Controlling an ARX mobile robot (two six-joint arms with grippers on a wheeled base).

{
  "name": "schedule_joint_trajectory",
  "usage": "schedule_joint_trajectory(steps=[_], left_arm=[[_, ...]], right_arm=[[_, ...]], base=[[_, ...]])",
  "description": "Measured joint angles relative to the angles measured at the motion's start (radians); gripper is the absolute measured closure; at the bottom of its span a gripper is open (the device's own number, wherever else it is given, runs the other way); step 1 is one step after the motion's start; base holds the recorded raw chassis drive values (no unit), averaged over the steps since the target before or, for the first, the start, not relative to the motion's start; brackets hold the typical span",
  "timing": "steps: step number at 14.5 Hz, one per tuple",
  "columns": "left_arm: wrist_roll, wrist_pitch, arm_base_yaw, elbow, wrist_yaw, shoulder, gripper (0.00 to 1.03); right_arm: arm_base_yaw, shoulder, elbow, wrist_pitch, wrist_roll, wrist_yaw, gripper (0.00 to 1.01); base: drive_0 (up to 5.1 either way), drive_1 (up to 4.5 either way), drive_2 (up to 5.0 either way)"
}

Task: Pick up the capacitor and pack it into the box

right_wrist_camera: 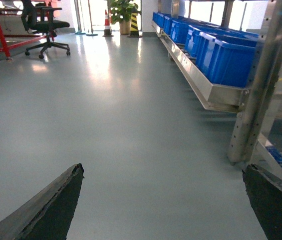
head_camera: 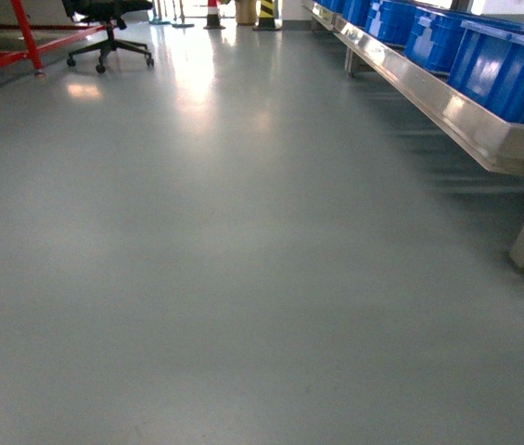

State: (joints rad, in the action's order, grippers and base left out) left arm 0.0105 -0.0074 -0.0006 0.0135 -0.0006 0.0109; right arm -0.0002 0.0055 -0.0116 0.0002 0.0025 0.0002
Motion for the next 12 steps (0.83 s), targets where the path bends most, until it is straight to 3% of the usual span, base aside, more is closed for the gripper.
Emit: schedule_joint_trajectory(steps=[12], left_arm=[[0.0, 0.0, 0.0, 0.0, 0.001, 0.0, 0.6]], right_arm=[[0.0, 0.0, 0.0, -0.006, 0.0, 0.0, 0.03]], base=[[-5.0, 2.48, 2.5]])
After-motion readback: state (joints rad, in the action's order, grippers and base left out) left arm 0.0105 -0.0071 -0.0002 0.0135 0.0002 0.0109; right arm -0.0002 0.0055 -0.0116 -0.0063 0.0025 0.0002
